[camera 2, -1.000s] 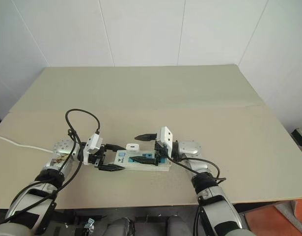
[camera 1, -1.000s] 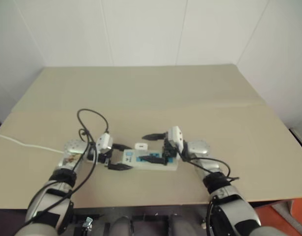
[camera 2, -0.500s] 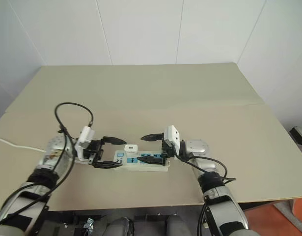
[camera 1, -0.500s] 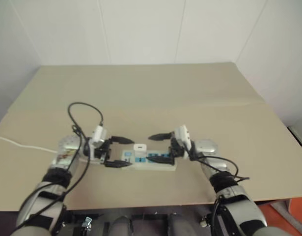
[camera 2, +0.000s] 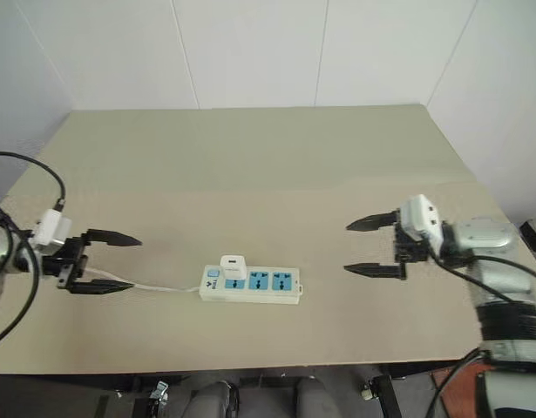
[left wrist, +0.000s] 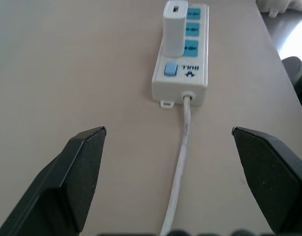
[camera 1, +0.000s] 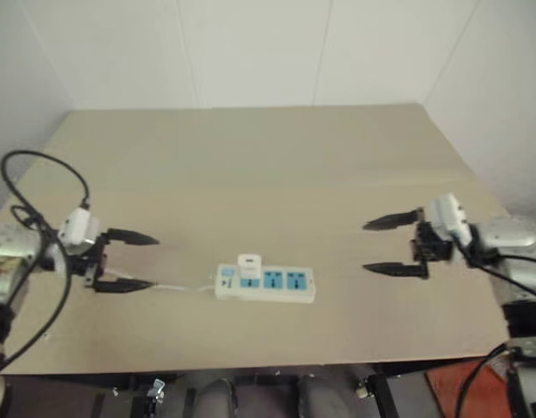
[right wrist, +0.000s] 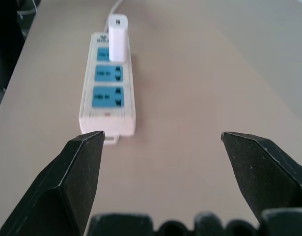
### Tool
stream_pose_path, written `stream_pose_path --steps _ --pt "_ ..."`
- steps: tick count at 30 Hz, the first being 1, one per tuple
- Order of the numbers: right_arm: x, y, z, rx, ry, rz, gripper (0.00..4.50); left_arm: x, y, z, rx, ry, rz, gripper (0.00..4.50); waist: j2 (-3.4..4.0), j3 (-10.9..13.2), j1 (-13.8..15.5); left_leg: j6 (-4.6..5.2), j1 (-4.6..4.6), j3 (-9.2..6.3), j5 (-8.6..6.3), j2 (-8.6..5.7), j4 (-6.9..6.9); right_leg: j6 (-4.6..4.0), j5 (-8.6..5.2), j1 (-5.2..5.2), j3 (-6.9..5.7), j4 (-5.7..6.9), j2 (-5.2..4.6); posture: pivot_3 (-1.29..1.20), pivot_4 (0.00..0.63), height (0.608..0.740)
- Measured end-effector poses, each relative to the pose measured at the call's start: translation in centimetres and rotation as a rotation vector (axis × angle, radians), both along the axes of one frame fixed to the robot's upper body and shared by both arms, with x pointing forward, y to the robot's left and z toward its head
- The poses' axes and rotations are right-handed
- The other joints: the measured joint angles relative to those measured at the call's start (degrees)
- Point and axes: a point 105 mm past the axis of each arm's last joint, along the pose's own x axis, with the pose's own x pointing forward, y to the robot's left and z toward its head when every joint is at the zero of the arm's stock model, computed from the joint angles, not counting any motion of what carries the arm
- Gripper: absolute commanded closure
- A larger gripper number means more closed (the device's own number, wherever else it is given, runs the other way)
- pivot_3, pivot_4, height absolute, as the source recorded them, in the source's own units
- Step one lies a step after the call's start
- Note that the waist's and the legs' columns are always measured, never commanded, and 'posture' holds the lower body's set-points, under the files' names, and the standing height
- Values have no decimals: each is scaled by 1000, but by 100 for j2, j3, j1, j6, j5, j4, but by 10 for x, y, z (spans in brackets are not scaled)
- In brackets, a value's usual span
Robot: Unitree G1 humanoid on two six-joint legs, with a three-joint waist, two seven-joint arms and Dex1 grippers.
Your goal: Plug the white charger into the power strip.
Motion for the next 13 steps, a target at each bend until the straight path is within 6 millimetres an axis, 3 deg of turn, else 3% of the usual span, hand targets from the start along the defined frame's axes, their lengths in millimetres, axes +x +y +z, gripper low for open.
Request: stream_pose_path --steps 4,13 --pt "-6 -21 12 -86 -21 -52 0 -4 11 3 23 -8 36 12 2 5 -6 2 4 5 -1 3 1 -1 -1 1 1 5 2 0 150 740" --pt "-20 -31 -4 -157 48 -73 0 -6 5 1 -3 -3 18 12 1 10 0 2 -3 9 -1 2 3 0 -1 -5 3 7 1 0 150 740"
